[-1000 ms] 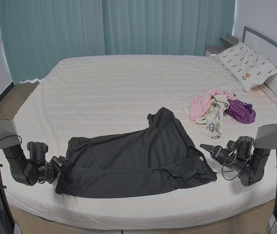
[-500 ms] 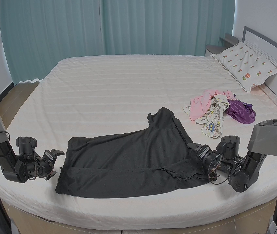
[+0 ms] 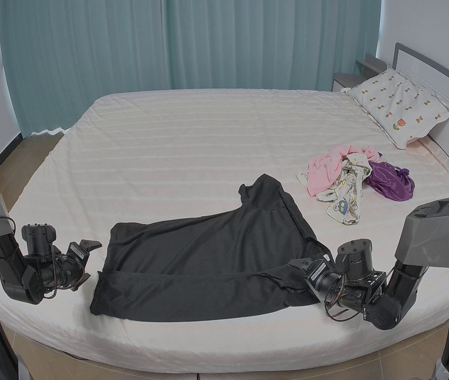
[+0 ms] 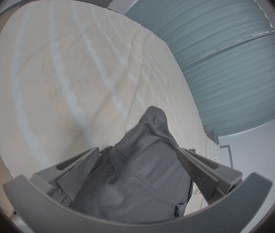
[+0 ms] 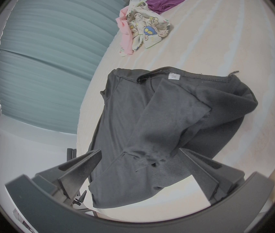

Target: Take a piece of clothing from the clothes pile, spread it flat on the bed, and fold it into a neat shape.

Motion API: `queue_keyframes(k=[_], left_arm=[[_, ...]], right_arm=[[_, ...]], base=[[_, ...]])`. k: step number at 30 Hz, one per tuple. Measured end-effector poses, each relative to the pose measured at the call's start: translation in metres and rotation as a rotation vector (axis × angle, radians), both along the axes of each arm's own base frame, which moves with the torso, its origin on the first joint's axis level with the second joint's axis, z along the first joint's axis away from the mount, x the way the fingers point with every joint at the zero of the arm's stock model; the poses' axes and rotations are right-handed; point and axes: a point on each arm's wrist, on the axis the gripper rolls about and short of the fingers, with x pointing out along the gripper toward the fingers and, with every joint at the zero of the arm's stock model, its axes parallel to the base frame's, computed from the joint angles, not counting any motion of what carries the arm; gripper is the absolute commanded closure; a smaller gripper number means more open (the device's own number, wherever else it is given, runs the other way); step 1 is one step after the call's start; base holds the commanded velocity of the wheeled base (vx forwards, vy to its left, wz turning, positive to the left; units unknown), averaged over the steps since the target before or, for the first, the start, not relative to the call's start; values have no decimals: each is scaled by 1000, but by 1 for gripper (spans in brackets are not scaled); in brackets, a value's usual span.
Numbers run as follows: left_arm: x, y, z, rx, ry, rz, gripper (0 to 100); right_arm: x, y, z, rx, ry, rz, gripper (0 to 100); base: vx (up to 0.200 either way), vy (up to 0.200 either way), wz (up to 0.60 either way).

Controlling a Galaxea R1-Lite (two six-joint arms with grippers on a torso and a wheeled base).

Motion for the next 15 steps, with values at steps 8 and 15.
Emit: queue_keyframes(k=[8, 15], left_arm=[[-1, 0, -3, -1, 10, 0, 0], [-1, 0, -3, -2, 12, 0, 0]], right_arm=[[0, 2, -9, -12, 22, 6, 0], [9, 6, -12, -5, 8, 4, 0]], base=[[0, 0, 0], [0, 0, 0]])
